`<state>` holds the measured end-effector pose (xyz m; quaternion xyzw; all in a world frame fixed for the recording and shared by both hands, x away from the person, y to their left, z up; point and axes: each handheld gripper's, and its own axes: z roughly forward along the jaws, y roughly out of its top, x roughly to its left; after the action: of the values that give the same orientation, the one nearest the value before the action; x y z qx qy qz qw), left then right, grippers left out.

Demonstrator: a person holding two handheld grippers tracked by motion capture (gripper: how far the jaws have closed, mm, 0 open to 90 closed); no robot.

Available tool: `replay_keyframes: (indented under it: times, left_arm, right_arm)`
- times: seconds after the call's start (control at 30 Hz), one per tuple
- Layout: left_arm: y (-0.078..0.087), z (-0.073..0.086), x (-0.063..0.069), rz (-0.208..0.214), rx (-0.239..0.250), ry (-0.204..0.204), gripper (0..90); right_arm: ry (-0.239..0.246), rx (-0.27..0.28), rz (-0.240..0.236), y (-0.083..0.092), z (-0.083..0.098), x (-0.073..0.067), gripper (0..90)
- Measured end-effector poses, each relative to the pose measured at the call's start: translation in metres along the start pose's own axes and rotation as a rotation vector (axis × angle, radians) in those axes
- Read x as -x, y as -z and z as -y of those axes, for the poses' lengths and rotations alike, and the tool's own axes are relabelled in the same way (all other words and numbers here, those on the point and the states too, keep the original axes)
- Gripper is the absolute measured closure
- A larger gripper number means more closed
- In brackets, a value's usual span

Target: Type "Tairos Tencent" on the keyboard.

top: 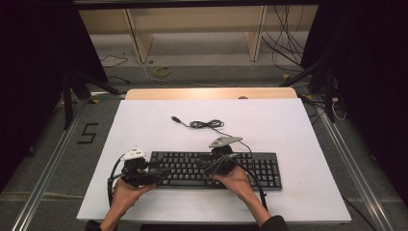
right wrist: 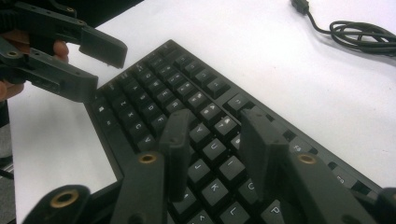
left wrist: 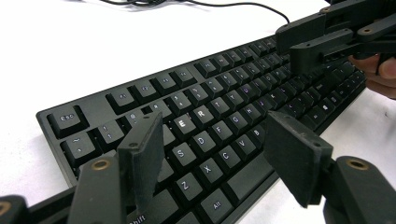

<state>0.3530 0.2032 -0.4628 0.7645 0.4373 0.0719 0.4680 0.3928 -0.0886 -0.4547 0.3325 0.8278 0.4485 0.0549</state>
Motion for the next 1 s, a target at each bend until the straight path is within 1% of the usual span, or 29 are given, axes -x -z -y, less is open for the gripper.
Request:
replay_keyframes:
  times: [0.2,0.37,0.6,0.67,1.0]
  left_arm:
    - [0.001,0.001,0.000,0.005,-0.002,0.001,36.3]
    - [0.001,0.001,0.000,0.006,-0.001,0.004,35.7]
    - [0.002,0.002,0.000,0.009,-0.002,-0.001,34.1]
    - [0.001,0.002,0.000,0.012,0.001,-0.001,33.4]
    - [0.002,0.002,0.000,0.013,0.007,-0.005,32.1]
  right_arm:
    - [0.004,-0.011,0.002,-0.002,0.001,0.000,69.0]
    - [0.005,-0.017,0.005,-0.003,0.001,0.000,70.3]
    - [0.005,-0.035,0.011,-0.007,0.003,0.000,75.0]
    - [0.007,-0.042,0.014,-0.008,0.003,0.000,78.4]
    - [0.014,-0.058,0.026,-0.011,0.004,0.000,85.9]
